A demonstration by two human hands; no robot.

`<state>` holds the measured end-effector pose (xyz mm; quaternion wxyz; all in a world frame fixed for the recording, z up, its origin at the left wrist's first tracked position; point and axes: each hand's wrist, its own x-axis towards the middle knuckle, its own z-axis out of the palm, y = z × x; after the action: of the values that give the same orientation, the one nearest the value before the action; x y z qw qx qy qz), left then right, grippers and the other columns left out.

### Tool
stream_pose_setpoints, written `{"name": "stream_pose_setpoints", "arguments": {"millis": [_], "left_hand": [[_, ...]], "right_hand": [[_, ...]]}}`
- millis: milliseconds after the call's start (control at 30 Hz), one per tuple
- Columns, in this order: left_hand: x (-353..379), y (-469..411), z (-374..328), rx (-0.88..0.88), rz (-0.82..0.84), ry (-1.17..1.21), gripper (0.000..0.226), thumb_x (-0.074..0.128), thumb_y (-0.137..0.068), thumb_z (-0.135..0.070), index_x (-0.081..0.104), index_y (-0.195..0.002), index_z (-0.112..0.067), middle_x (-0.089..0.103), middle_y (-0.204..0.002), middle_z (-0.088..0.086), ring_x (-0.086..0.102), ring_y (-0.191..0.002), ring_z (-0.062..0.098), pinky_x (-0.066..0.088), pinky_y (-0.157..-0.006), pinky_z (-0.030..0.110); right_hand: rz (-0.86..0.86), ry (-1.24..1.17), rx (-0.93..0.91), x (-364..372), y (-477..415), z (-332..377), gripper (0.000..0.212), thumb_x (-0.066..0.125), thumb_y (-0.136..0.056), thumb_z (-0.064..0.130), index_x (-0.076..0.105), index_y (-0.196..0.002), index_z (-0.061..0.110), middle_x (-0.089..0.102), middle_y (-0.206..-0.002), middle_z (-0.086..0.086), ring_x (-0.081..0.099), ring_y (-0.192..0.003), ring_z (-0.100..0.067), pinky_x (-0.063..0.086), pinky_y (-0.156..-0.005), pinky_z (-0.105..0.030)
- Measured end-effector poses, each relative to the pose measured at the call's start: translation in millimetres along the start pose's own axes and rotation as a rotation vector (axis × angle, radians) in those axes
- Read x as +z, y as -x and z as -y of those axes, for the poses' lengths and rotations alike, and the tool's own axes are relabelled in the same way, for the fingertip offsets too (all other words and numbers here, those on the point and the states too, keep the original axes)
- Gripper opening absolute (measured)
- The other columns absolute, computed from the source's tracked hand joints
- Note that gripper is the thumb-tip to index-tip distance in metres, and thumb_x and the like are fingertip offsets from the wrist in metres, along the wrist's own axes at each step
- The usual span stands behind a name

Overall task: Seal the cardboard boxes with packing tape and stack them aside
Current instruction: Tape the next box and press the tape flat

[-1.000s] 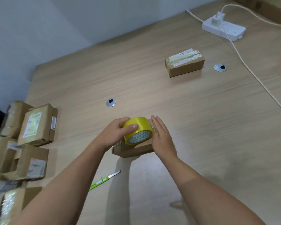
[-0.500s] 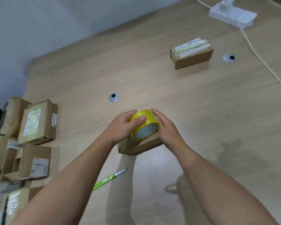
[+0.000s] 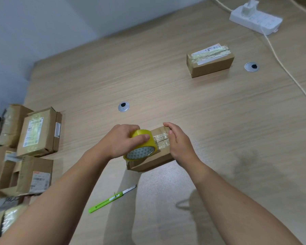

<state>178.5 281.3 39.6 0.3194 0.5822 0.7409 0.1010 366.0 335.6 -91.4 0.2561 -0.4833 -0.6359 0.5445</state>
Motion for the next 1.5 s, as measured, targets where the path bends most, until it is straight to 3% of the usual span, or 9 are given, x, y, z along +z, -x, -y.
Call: {"name": "stream_pose_setpoints", "arguments": {"millis": [333, 500, 633, 767, 900, 1000, 1167, 1300, 1500], "left_hand": [[9.3, -3.0, -12.1, -0.14, 0.021, -0.268, 0.047, 0.055, -0.089, -0.064, 0.057, -0.071, -0.02, 0.058, -0.072, 0.003, 0.057, -0.079, 0.024, 0.046, -0.068, 0.037], [16.5, -6.5, -21.6, -0.175, -0.018, -0.254, 0.048, 0.056, -0.087, -0.062, 0.052, -0.069, -0.018, 0.054, -0.074, 0.004, 0.056, -0.082, 0.029, 0.041, -0.065, 0.035], [23.5, -6.7, -23.9, -0.185, -0.083, -0.237, 0.047, 0.053, -0.086, -0.068, 0.055, -0.084, -0.021, 0.057, -0.084, 0.005, 0.055, -0.089, 0.03, 0.04, -0.068, 0.036], [19.3, 7.2, -11.1, -0.145, -0.171, -0.007, 0.05, 0.049, -0.082, -0.069, 0.064, -0.089, -0.022, 0.066, -0.088, 0.0, 0.058, -0.088, 0.022, 0.041, -0.068, 0.032], [11.4, 21.4, 7.1, -0.146, -0.048, 0.332, 0.042, 0.063, -0.067, -0.059, 0.067, -0.086, -0.023, 0.07, -0.082, -0.005, 0.066, -0.081, 0.014, 0.049, -0.071, 0.033], [9.1, 23.7, 15.5, -0.167, 0.034, 0.488, 0.047, 0.074, -0.062, -0.058, 0.068, -0.078, -0.014, 0.068, -0.069, -0.003, 0.063, -0.065, 0.01, 0.047, -0.067, 0.031], [0.9, 10.0, 7.8, -0.136, 0.04, 0.215, 0.046, 0.073, -0.069, -0.061, 0.064, -0.068, -0.016, 0.059, -0.06, -0.006, 0.056, -0.058, 0.008, 0.043, -0.06, 0.029], [-10.8, 6.3, 6.2, -0.135, 0.089, -0.077, 0.053, 0.072, -0.077, -0.065, 0.066, -0.076, -0.012, 0.06, -0.068, 0.003, 0.056, -0.069, 0.016, 0.042, -0.063, 0.032], [-10.1, 9.9, 6.7, -0.175, 0.122, -0.3, 0.045, 0.064, -0.08, -0.069, 0.058, -0.071, -0.025, 0.058, -0.072, 0.0, 0.055, -0.076, 0.018, 0.042, -0.065, 0.033]], "right_hand": [[0.045, 0.093, 0.022, -6.9, 0.8, 9.5, 0.038, 0.033, -0.109, 0.031, 0.049, -0.143, 0.034, 0.05, -0.145, 0.016, 0.048, -0.131, -0.007, 0.042, -0.109, -0.039], [0.02, 0.265, 0.102, 1.9, -10.5, 21.3, 0.041, 0.027, -0.105, 0.043, 0.047, -0.14, 0.035, 0.051, -0.145, 0.013, 0.051, -0.128, -0.021, 0.043, -0.106, -0.05], [-0.023, 0.285, 0.129, 9.3, -4.5, 22.2, 0.037, 0.024, -0.108, 0.042, 0.044, -0.139, 0.036, 0.05, -0.144, 0.013, 0.052, -0.122, -0.021, 0.045, -0.098, -0.047], [-0.048, 0.35, 0.118, 10.0, -4.5, 21.7, 0.033, 0.022, -0.108, 0.045, 0.043, -0.133, 0.039, 0.05, -0.141, 0.015, 0.054, -0.114, -0.021, 0.046, -0.091, -0.044], [-0.008, 0.375, 0.027, 10.4, -2.2, 19.4, 0.035, 0.025, -0.107, 0.049, 0.041, -0.138, 0.046, 0.043, -0.142, 0.022, 0.053, -0.117, -0.018, 0.046, -0.096, -0.044], [0.042, 0.389, 0.017, 6.9, -6.0, 20.3, 0.033, 0.031, -0.108, 0.044, 0.054, -0.131, 0.041, 0.045, -0.135, 0.018, 0.051, -0.114, -0.014, 0.044, -0.088, -0.037], [0.033, 0.406, 0.067, 8.0, -7.0, 22.3, 0.021, 0.03, -0.107, 0.047, 0.048, -0.118, 0.045, 0.044, -0.126, 0.023, 0.051, -0.101, -0.014, 0.046, -0.083, -0.039], [0.011, 0.421, 0.085, 8.2, -5.1, 25.6, 0.017, 0.028, -0.107, 0.046, 0.044, -0.114, 0.045, 0.044, -0.122, 0.025, 0.052, -0.096, -0.015, 0.046, -0.082, -0.039], [0.037, 0.414, 0.077, 7.0, -3.7, 26.7, 0.023, 0.031, -0.105, 0.052, 0.049, -0.118, 0.045, 0.044, -0.128, 0.026, 0.052, -0.099, -0.012, 0.043, -0.083, -0.039]]}}
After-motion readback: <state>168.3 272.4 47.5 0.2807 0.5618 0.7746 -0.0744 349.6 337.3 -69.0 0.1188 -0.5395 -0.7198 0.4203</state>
